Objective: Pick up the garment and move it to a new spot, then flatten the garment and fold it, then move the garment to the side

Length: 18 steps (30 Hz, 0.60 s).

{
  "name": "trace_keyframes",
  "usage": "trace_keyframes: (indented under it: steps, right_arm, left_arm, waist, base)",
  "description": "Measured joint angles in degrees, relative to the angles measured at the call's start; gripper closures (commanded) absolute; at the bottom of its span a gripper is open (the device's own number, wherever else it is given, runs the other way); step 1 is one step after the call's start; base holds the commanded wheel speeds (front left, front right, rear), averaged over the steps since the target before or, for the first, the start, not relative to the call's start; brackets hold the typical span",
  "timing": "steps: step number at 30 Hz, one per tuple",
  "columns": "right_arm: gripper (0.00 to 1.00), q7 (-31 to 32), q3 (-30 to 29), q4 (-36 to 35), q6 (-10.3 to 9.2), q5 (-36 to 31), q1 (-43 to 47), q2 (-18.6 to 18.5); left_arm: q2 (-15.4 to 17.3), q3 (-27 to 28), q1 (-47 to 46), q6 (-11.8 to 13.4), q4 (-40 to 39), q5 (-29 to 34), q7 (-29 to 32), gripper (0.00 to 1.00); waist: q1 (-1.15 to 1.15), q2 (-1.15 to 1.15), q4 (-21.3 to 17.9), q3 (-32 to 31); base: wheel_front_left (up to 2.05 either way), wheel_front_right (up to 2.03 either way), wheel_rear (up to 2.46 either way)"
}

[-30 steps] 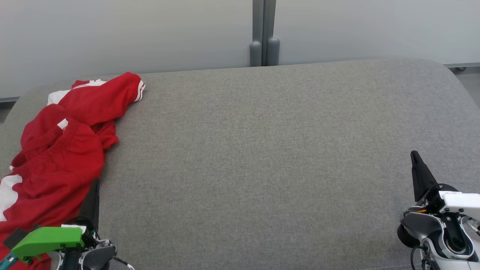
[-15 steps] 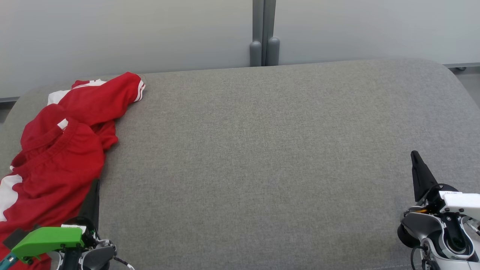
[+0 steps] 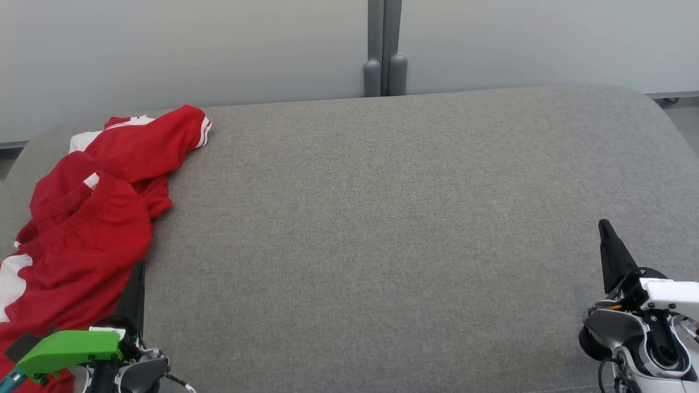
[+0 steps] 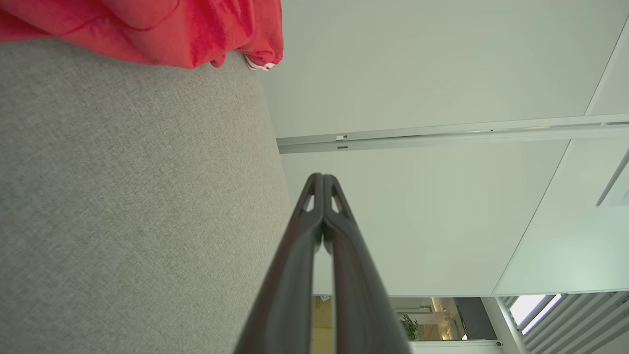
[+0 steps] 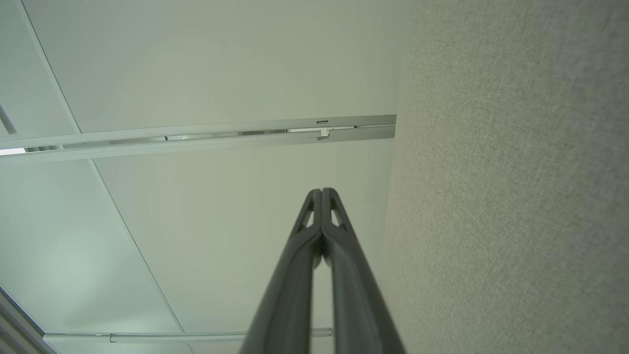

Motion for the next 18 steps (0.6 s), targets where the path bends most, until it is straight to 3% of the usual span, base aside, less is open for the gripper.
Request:
trace_keyframes:
  steps: [18]
  right_arm:
    - [1.00,0.0,-0.1,0.0,0.00,0.0,0.0,0.0]
  left_arm:
    - [0.0,0.0,0.0,0.0,0.0,0.0,0.0,1.00]
  waist:
    - [0.00,0.00,0.0,0.0]
  base:
    - [0.00,0.00,0.00]
